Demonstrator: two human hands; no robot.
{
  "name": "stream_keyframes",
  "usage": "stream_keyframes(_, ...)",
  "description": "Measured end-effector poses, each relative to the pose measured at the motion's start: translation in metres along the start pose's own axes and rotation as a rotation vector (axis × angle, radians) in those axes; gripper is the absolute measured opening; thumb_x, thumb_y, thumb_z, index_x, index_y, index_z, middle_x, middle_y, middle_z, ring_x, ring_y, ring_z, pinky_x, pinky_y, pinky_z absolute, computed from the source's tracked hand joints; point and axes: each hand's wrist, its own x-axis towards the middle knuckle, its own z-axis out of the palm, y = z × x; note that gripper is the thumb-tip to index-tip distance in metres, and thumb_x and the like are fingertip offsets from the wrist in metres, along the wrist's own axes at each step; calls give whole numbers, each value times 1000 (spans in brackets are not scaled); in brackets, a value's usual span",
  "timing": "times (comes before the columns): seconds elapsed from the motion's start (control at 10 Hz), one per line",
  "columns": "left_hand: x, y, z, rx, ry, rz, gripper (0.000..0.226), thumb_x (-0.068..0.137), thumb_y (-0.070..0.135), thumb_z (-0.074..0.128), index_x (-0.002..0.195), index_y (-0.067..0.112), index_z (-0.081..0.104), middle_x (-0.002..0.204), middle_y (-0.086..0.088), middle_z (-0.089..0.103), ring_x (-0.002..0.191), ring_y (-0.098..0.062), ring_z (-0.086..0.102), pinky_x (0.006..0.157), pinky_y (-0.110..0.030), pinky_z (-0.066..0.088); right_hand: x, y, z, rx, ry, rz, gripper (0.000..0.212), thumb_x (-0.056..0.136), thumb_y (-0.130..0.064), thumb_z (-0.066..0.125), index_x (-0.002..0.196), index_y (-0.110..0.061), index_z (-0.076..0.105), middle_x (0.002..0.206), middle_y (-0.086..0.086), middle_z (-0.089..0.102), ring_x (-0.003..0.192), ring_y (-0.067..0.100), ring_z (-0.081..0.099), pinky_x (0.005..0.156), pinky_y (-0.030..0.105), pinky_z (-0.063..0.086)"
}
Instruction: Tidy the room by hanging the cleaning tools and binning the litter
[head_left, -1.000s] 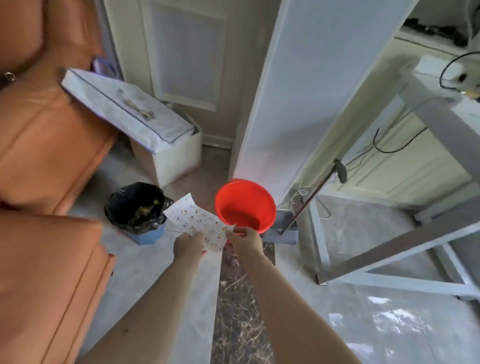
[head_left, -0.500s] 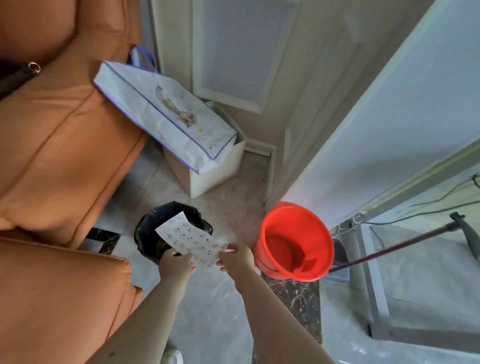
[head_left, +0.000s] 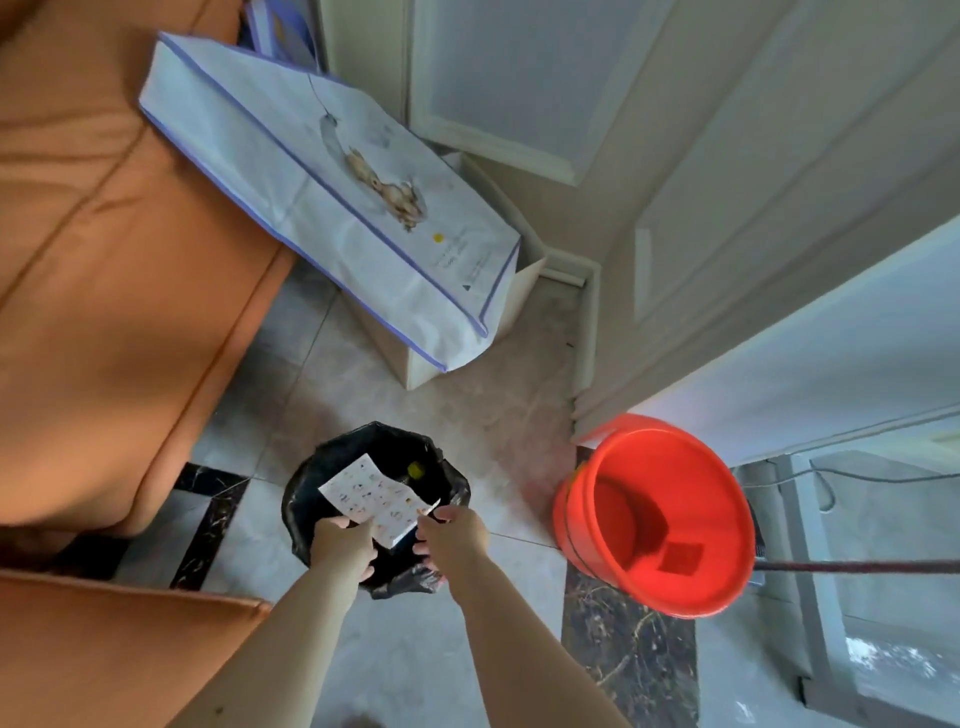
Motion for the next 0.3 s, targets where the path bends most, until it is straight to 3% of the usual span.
stream_keyframes(0.1,12,0,1,67,4,-16,46,97,10,49,141,2,39,128,-21,52,105,-35,56,84,-40,48,6,-2,0,-9,-43,13,30,91,-16,53,121,-15,59,116,10,68,102,26,68,93,37,55)
stream_keyframes(0.2,5,4,6,70,-40,-38,43,97,6,47,139,2,42,124,-22,56,112,-35,58,90,-42,49,3,-4,-10,56,-78,9,22,93,-13,49,109,-16,63,95,5,69,87,21,67,76,28,55)
stream_keyframes(0.3,-5,9,20,87,-65,-40,39,95,1,47,135,-2,46,122,-23,58,118,-38,58,93,-46,48,-3,-5,-24,119,-61,-26,15,92,-13,47,89,-17,61,73,-1,59,67,13,60,66,28,48)
